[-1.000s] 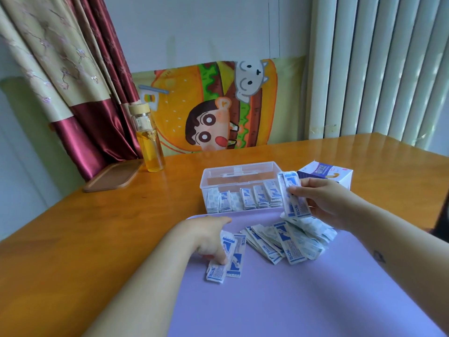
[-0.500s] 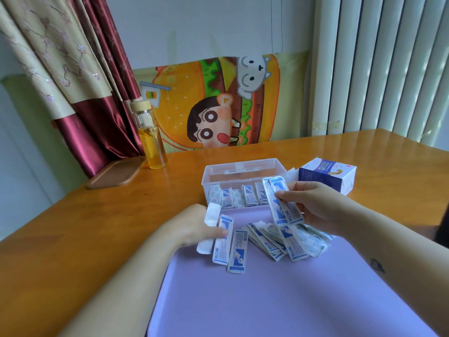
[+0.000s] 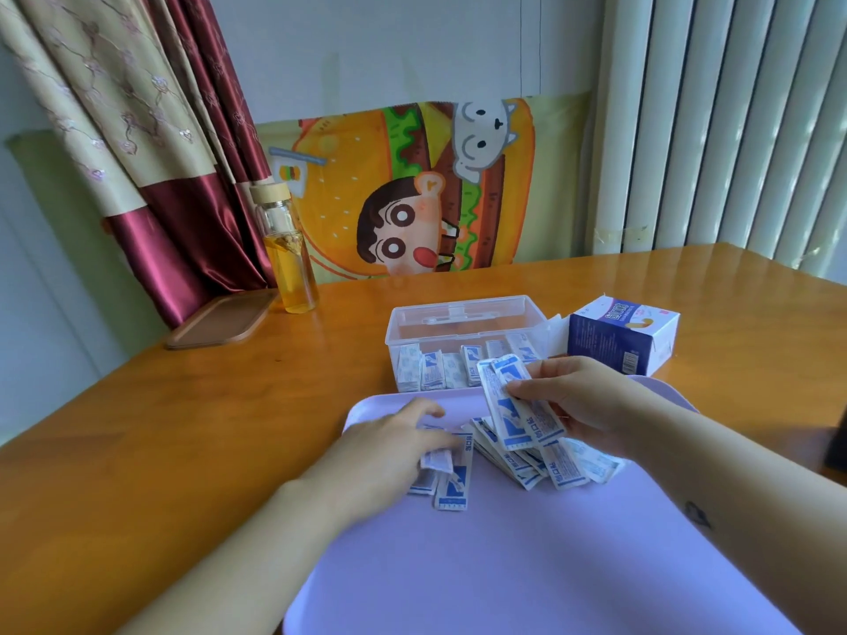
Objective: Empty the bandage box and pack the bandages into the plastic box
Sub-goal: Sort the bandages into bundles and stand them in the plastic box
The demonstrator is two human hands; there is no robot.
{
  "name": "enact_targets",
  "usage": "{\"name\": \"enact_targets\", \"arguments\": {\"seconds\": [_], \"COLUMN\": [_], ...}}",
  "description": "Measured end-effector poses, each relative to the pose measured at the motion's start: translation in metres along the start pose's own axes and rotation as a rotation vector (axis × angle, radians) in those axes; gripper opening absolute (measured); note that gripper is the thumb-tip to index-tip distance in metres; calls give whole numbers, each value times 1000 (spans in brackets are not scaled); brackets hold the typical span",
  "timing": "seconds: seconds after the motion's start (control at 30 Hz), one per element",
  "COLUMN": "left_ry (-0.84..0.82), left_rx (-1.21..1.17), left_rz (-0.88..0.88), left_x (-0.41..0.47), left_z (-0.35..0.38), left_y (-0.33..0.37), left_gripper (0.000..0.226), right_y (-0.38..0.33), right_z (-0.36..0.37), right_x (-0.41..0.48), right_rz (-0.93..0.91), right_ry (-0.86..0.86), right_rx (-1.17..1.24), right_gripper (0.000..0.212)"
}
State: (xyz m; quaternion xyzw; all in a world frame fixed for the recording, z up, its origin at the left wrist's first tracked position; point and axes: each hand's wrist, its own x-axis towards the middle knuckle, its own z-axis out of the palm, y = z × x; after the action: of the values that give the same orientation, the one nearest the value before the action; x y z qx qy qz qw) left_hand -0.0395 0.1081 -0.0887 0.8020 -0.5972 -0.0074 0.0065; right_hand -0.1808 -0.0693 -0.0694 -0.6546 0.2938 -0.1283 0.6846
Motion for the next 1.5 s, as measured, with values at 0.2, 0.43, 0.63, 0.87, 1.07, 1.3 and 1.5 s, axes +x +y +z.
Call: {"name": "enact_targets", "arguments": {"seconds": [0.2, 0.43, 0.63, 0.87, 1.07, 1.3, 1.5], "left_ry": [52, 30, 95, 191, 124, 199, 189], "left_rx": [-370, -1155, -1570, -1564, -1575, -1382, -1022], "left_rz": [-171, -495, -458, -484, -415, -507, -540], "left_x": [0, 8, 0, -3, -1, -5, 1], "left_z": [-6, -17, -13, -10, -14, -17, -7], "left_y": [-10, 6, 6, -6, 3, -12, -16], "left_gripper": [61, 32, 12, 12, 13, 17, 48], "right_y": [5, 9, 9, 6, 5, 6, 11], "right_z": [4, 47, 62, 42, 57, 54, 63], "right_x": [1, 3, 3, -1, -6, -1, -6], "right_rz": [19, -24, -105, -84, -31, 17, -123], "right_ry": [-5, -13, 39, 23, -73, -32, 74], "right_rx": [-18, -103, -21, 101, 58, -126, -589], "right_gripper": [11, 11, 16, 7, 6, 29, 17]}}
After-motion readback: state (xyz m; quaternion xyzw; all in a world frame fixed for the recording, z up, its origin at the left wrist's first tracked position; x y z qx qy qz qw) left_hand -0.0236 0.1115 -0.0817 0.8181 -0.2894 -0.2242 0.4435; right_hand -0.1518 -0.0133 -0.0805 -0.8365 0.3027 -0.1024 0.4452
